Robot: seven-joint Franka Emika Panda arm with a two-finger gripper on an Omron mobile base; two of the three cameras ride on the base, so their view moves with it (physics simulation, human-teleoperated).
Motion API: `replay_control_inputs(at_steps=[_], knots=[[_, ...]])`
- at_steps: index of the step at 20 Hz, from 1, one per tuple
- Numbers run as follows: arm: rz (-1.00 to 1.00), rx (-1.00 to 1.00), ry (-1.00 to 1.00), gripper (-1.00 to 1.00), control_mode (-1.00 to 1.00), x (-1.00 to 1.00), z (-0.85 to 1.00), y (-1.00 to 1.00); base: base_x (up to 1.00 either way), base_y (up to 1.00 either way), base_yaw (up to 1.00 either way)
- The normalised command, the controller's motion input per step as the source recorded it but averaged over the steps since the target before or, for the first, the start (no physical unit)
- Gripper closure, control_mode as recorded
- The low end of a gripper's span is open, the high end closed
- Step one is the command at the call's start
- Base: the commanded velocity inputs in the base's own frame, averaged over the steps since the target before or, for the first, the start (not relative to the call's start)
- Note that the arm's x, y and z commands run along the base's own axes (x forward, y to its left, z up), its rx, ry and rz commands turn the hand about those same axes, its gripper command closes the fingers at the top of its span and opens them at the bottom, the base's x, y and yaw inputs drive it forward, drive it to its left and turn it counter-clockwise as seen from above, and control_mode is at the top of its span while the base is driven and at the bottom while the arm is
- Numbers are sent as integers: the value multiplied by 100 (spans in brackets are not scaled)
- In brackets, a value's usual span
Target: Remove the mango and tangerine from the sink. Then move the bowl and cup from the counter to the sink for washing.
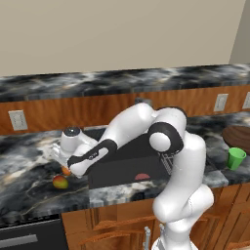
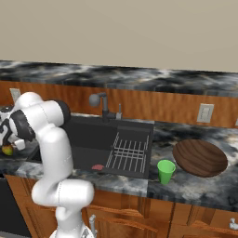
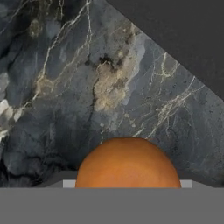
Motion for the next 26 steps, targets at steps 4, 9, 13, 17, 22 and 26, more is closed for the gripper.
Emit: replay_control_inputs(at_steps=[4,9,13,17,22,26], knots=[[0,0,3,100,-100,8,-18,7,0,0,0],[0,0,3,100,-100,7,-18,7,0,0,0],[0,0,4,100,-100,9,-15,4,0,0,0],[0,0,1,100,-100,7,-15,4,0,0,0],[0,0,0,100,-100,4,-16,4,0,0,0],[0,0,2,-100,-100,0,-19,0,0,0,0]])
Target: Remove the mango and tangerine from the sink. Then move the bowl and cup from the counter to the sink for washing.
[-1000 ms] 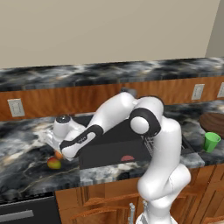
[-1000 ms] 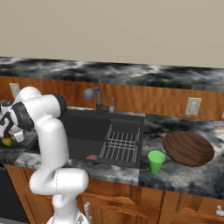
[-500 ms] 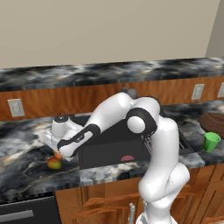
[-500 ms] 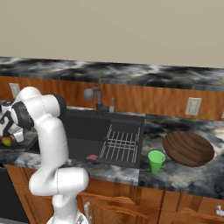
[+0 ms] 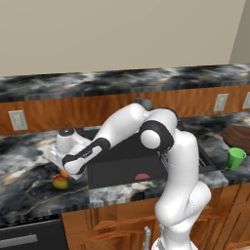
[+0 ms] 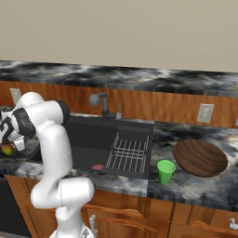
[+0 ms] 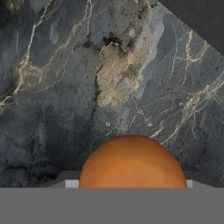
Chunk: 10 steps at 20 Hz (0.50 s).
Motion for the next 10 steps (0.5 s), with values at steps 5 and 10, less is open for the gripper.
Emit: replay_control_inputs(at_steps=[5,10], knots=[[0,0,6,-100,-100,0,-14,0,0,0,0],[0,0,5,-100,-100,0,-1,0,0,0,0]])
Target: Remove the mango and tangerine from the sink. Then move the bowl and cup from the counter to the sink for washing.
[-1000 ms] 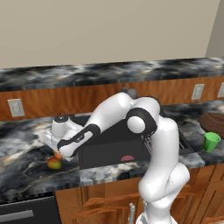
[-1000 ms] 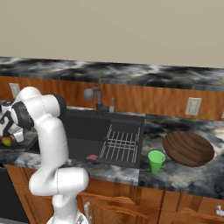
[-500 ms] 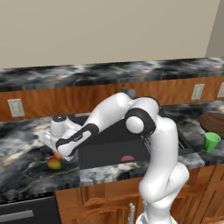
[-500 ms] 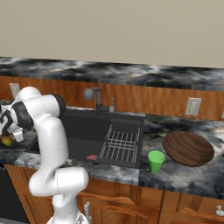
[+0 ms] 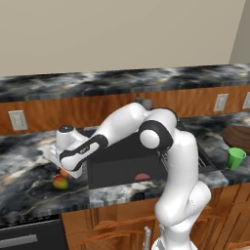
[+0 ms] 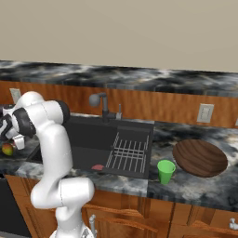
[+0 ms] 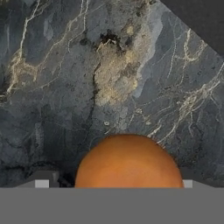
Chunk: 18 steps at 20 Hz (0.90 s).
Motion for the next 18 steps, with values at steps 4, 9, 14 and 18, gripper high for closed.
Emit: replay_control_inputs(at_steps=[4,9,14,18], knots=[[0,0,4,-100,-100,0,5,0,0,0,0],[0,0,2,-100,-100,-2,6,0,0,0,0],[0,0,0,-100,-100,-1,6,0,0,0,0],[0,0,0,-100,-100,0,22,-6,0,0,0]])
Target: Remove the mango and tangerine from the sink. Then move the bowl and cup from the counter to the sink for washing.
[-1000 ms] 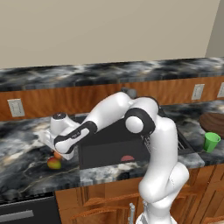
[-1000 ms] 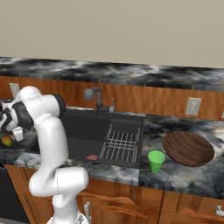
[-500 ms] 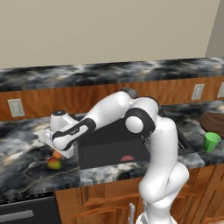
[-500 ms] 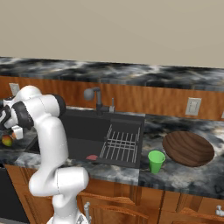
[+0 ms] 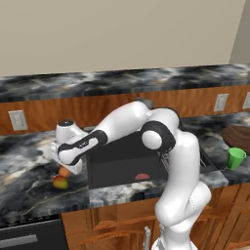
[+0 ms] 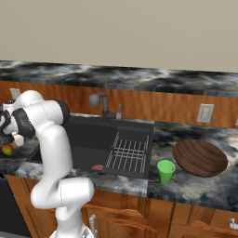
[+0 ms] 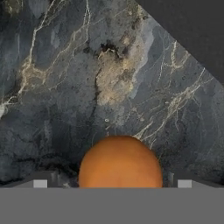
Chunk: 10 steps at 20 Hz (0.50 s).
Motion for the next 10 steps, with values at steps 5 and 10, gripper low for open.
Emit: replay_control_inputs(at_steps=[5,10], knots=[[0,0,0,-100,-100,-3,25,-10,0,0,0],[4,0,-2,-100,-100,-7,22,-20,0,0,0]])
